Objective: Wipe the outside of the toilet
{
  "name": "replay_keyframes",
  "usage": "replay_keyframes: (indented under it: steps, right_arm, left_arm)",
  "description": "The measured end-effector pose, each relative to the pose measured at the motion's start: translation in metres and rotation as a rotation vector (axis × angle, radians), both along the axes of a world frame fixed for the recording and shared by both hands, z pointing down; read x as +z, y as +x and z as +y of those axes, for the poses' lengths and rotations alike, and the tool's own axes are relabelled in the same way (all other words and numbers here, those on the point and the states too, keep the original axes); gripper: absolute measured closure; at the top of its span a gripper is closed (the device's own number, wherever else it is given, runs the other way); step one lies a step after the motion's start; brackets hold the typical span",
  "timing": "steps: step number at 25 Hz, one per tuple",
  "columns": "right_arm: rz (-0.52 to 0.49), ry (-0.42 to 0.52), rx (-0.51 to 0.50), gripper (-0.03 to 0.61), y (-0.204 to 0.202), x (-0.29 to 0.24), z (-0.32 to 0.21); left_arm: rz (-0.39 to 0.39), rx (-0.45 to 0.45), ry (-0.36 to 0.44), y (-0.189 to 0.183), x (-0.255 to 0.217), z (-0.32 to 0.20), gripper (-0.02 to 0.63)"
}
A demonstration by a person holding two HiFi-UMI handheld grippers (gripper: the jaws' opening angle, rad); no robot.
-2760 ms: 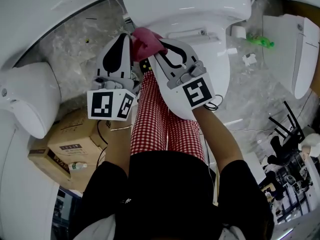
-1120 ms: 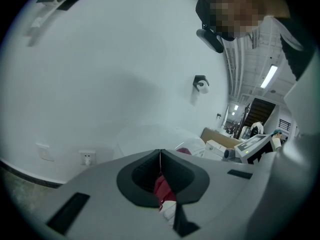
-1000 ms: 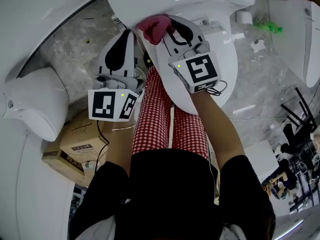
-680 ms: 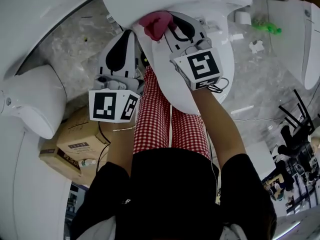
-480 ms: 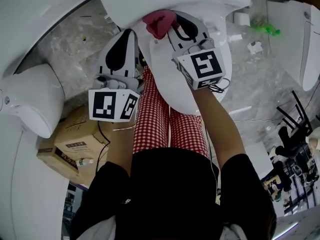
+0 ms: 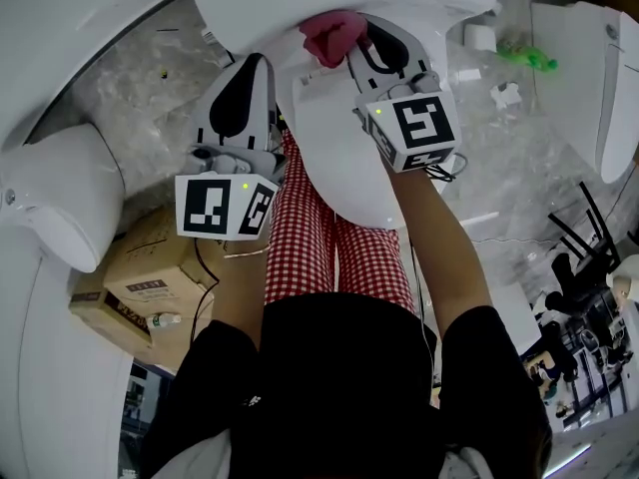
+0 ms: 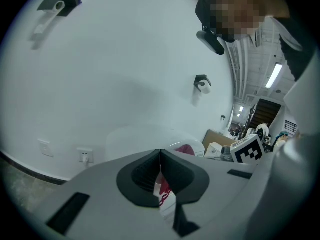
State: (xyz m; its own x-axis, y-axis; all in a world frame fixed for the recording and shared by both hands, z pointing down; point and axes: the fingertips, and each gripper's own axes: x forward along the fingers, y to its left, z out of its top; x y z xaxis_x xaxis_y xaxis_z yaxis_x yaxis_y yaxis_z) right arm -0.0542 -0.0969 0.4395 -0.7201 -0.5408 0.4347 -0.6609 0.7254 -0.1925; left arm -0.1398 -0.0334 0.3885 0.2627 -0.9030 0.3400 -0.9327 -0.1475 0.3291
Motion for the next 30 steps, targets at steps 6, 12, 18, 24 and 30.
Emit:
replay_keyframes:
  steps: [6, 12, 18, 24, 30]
  right_arm:
    - [0.013, 0.000, 0.050, 0.518, 0.020, 0.001, -0.010]
    - [0.012, 0.010, 0.080, 0.517, 0.034, 0.001, -0.018]
    - [0.015, 0.016, 0.109, 0.517, 0.048, 0.002, -0.026]
    - [0.019, 0.020, 0.142, 0.518, 0.065, 0.001, -0.034]
    - [0.029, 0.026, 0.170, 0.518, 0.085, 0.001, -0.042]
  left_arm:
    - [-0.001, 0.001, 0.001, 0.005, -0.001, 0.001, 0.603]
    - [0.003, 0.008, 0.004, 0.011, 0.000, 0.001, 0.603]
    - [0.001, 0.017, 0.003, 0.016, 0.000, -0.001, 0.603]
    - [-0.004, 0.020, 0.002, 0.020, 0.001, -0.003, 0.603]
    - [-0.002, 0.034, -0.002, 0.033, 0.002, -0.003, 0.603]
